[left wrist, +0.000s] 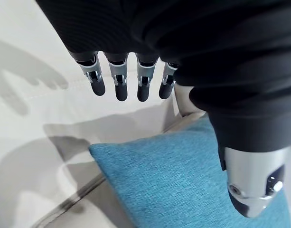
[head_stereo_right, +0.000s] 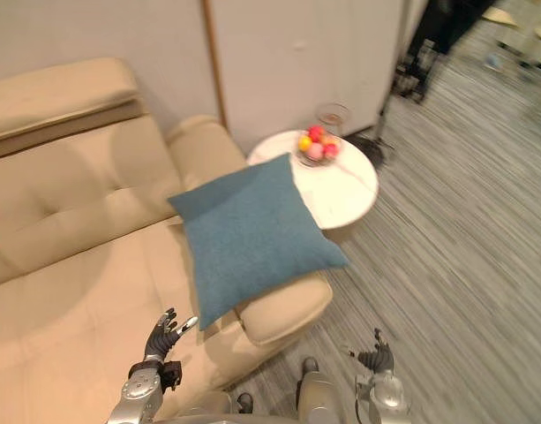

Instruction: Pick up cushions and gather them together orderly.

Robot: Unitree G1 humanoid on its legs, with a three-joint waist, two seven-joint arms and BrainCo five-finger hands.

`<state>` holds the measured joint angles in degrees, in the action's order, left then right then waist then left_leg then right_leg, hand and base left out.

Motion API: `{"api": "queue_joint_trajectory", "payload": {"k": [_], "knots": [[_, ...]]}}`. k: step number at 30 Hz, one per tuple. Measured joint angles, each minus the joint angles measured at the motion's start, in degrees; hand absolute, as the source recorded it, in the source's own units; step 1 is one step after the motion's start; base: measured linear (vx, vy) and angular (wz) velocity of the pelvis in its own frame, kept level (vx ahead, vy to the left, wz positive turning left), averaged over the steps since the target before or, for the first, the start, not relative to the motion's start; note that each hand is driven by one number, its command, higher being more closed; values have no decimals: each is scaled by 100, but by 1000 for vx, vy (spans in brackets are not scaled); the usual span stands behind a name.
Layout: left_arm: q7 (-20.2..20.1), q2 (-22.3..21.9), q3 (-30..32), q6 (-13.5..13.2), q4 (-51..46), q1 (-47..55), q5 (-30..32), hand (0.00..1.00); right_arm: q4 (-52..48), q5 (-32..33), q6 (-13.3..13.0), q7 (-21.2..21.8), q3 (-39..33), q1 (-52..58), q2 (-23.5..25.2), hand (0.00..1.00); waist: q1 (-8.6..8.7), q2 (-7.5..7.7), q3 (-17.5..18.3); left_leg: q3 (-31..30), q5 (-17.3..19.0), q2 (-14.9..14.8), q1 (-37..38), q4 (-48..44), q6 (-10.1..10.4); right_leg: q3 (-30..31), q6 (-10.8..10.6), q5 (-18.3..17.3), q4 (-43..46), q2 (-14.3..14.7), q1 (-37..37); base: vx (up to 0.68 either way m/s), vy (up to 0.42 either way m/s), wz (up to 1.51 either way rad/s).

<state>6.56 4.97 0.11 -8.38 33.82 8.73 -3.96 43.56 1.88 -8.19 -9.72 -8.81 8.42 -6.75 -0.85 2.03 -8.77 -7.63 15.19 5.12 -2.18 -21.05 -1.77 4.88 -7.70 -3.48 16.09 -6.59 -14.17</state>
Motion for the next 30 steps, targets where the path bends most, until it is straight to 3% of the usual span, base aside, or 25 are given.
{"api": "queue_joint_trajectory", "payload": {"k": [1,2,5,8,11,16,21,24,27,30], "knots": [[-2,8,-1,1,17,-8,3,0,-8,24,0,1,-31,55,42,0,23,32,-14,15,66,-6,9,-106,102,-68,69,207,110,-64,44,230,-278,159],[5,-109,0,16,-24,-22,4,0,-52,46,8,-2,-124,123,87,0,-46,-137,53,72,150,-225,-35,-258,233,-451,183,103,279,-19,88,199,-251,116],[-11,-225,-56,9,-113,-5,4,0,-578,88,-27,0,-211,33,192,0,-123,-277,106,471,131,-644,-213,-38,282,-1017,339,-7,204,60,123,120,-207,84],[-14,-237,-72,10,-112,-22,2,0,-698,92,-37,-12,-353,33,189,0,-146,-205,74,1028,-17,-995,-216,308,520,-1384,381,-1,24,26,307,-5,-159,64],[-4,-194,-71,12,-112,-4,1,0,-694,89,-35,-21,-592,109,186,0,-99,-111,121,1534,-175,-1181,-235,525,564,-1565,374,24,-198,-62,416,-37,-45,39],[8,150,-67,15,-114,-24,3,0,-1100,17,-25,-34,-739,128,80,0,3,-39,167,1717,-506,-1085,-189,1003,532,-1490,350,349,-782,-39,484,29,33,-2],[12,350,-68,14,-135,-351,3,0,-1604,-160,-27,-33,-746,-76,-463,0,17,-73,180,1781,-569,-1008,-120,1129,516,-1411,335,378,-888,-21,483,64,22,-9],[111,578,-229,7,-120,-876,-8,0,-1597,-208,-27,-43,-642,-734,-856,0,30,-79,166,1859,-717,-975,-234,1227,538,-1392,386,458,-938,-16,349,8,6,-2],[230,703,-435,-81,196,-1934,-166,0,-1486,-201,-28,-135,103,-1938,-1334,0,30,-127,-204,1861,-792,-1011,-637,1067,554,-1377,506,583,-863,-7,-55,-78,-28,1],[311,734,-710,-100,628,-2997,-429,0,-968,-175,-23,-156,635,-3204,-1409,0,23,-137,-655,1842,-792,-1059,-1119,762,554,-1349,569,627,-633,-40,-497,-167,-25,3]]}}
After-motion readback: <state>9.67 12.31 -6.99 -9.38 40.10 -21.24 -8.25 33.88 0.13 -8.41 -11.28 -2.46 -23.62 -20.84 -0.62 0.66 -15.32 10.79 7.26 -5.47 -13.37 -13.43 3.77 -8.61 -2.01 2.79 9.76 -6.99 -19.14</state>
